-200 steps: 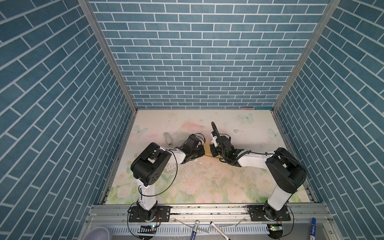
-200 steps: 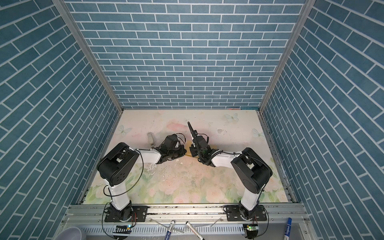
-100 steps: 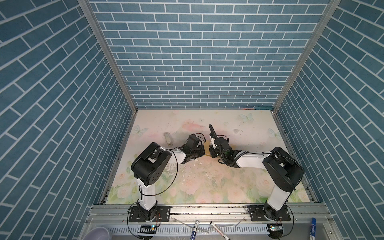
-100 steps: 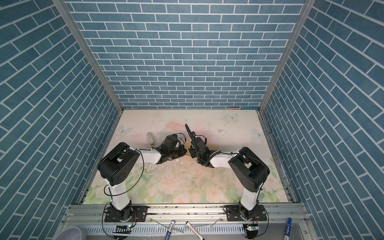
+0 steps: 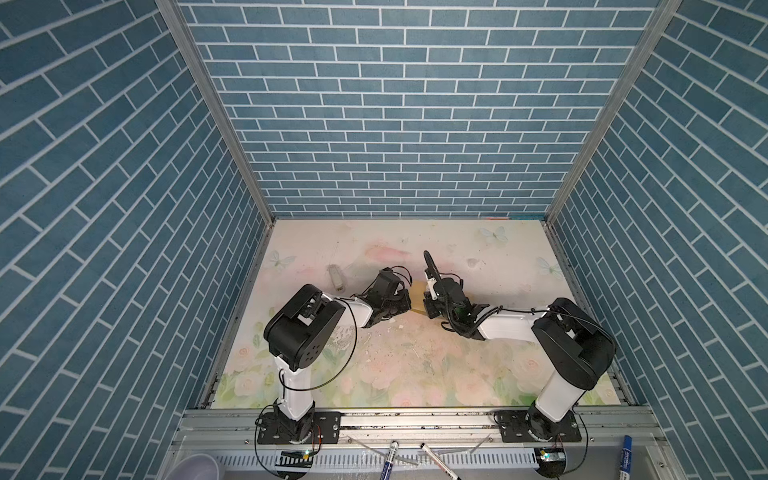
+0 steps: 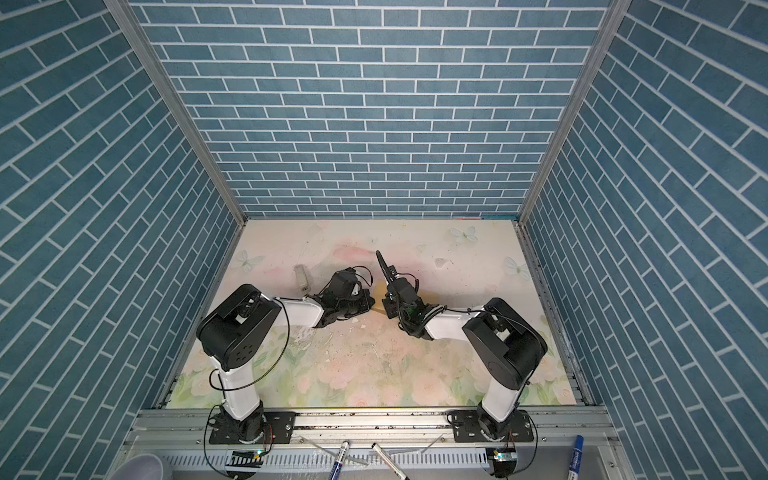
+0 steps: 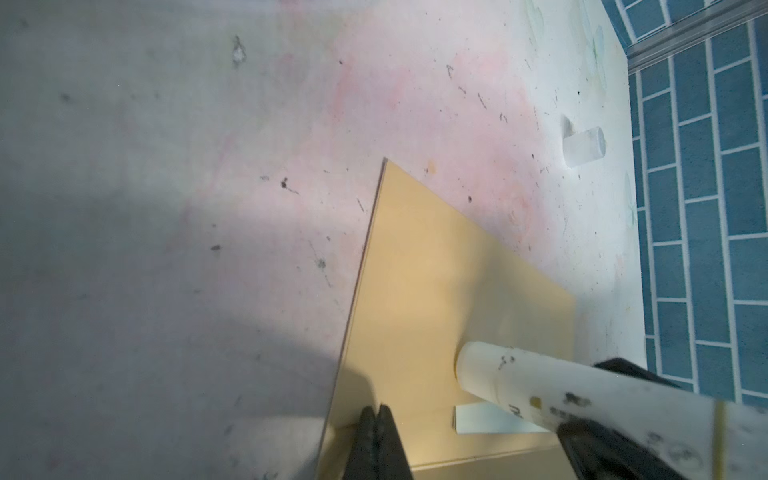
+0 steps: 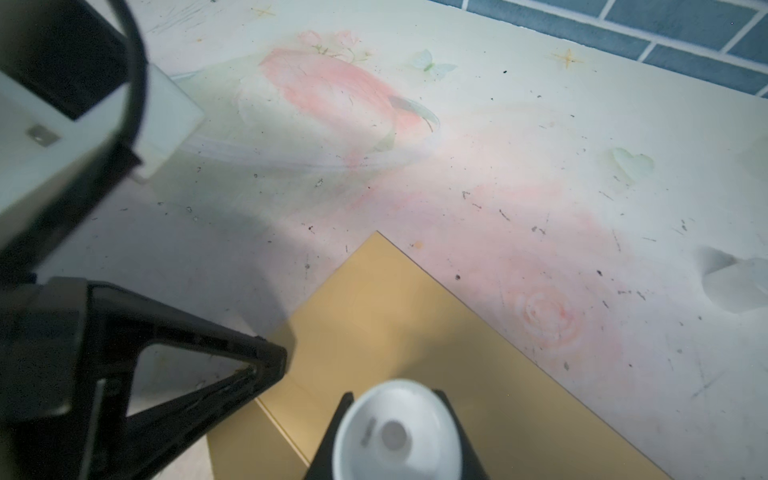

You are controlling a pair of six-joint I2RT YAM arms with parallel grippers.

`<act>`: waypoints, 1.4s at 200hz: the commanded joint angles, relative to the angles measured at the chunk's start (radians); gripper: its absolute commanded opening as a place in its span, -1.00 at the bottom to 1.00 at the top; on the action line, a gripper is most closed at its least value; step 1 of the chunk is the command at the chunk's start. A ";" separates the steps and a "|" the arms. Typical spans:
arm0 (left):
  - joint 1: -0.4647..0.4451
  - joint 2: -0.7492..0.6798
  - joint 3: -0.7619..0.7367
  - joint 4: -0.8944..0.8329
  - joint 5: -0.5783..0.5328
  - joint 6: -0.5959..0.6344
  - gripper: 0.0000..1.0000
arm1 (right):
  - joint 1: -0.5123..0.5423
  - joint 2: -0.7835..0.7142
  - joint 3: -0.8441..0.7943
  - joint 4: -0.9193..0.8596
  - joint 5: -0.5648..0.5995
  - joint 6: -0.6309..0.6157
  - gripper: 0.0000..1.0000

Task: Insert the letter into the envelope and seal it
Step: 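Keep sliding the capped glue stick along the flap toward the envelope edge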

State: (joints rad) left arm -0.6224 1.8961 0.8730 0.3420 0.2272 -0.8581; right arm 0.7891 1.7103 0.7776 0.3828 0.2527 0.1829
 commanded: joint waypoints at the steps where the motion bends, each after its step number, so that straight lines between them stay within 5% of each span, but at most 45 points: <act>1: -0.003 0.075 -0.042 -0.215 -0.037 0.004 -1.00 | -0.030 -0.017 -0.053 -0.100 0.090 -0.038 -1.00; 280: -0.006 0.078 -0.031 -0.222 -0.038 0.008 -1.00 | -0.131 -0.146 -0.216 -0.160 0.062 0.072 -1.00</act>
State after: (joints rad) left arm -0.6247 1.8965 0.8780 0.3336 0.2264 -0.8593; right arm 0.6796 1.5341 0.5797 0.3931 0.2768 0.2550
